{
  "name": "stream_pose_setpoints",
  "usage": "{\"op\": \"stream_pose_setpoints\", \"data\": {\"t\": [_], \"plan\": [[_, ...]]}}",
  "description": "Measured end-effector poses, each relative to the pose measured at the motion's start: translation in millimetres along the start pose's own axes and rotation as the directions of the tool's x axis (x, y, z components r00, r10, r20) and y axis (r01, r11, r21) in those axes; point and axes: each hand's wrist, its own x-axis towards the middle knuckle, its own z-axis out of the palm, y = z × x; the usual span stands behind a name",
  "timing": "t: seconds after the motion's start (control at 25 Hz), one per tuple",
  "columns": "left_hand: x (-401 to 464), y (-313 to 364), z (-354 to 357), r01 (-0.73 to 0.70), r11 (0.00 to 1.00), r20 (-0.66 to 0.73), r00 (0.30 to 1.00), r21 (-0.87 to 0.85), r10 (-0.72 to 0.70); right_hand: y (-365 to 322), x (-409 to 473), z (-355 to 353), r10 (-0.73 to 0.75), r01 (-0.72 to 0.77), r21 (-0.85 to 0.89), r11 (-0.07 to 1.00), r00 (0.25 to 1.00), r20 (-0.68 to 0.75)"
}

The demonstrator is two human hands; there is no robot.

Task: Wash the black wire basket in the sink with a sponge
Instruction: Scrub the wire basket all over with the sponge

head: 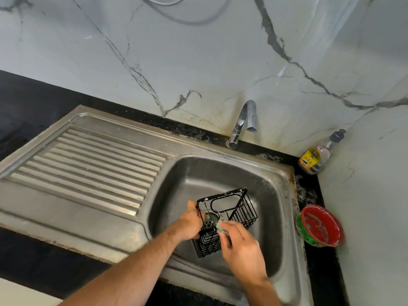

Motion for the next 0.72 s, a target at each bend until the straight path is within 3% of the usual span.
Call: {"op": "stream_pose_setpoints", "data": {"t": [0.08, 0.16, 0.28, 0.4, 0.52, 0.64, 0.72], "plan": [[-1, 0, 1, -0.001, 1.000, -0.001, 1.000, -0.008, 0.001, -12, 12, -7, 0.178, -0.178, 0.051, 0.983, 0.984, 0.011], [-1, 3, 0, 0.008, 1.000, -0.009, 1.000, -0.026, -0.008, -31, 26, -10, 0.412, -0.418, 0.080, 0.905, 0.907, 0.084], [1, 6, -3, 0.034, 0.999, -0.033, 0.999, -0.029, -0.035, -39, 40, -16, 0.411, -0.417, -0.042, 0.908, 0.864, 0.291], [2, 11, -7, 0.049, 0.998, -0.050, 0.997, -0.029, -0.051, -32, 50, -24, 0.466, -0.541, 0.088, 0.836, 0.786, 0.406], [2, 11, -5, 0.048, 0.999, -0.050, 0.998, -0.023, -0.049, -26, 51, -25, 0.552, -0.664, 0.199, 0.720, 0.723, 0.415], [3, 6, -4, 0.051, 0.998, -0.040, 0.998, -0.027, -0.052, -11, 53, -43, 0.678, -0.766, 0.471, 0.438, 0.625, 0.386], [3, 4, -5, 0.050, 0.998, -0.029, 0.998, -0.034, -0.051, -3, 57, -50, 0.692, -0.755, 0.447, 0.480, 0.638, 0.336]]}}
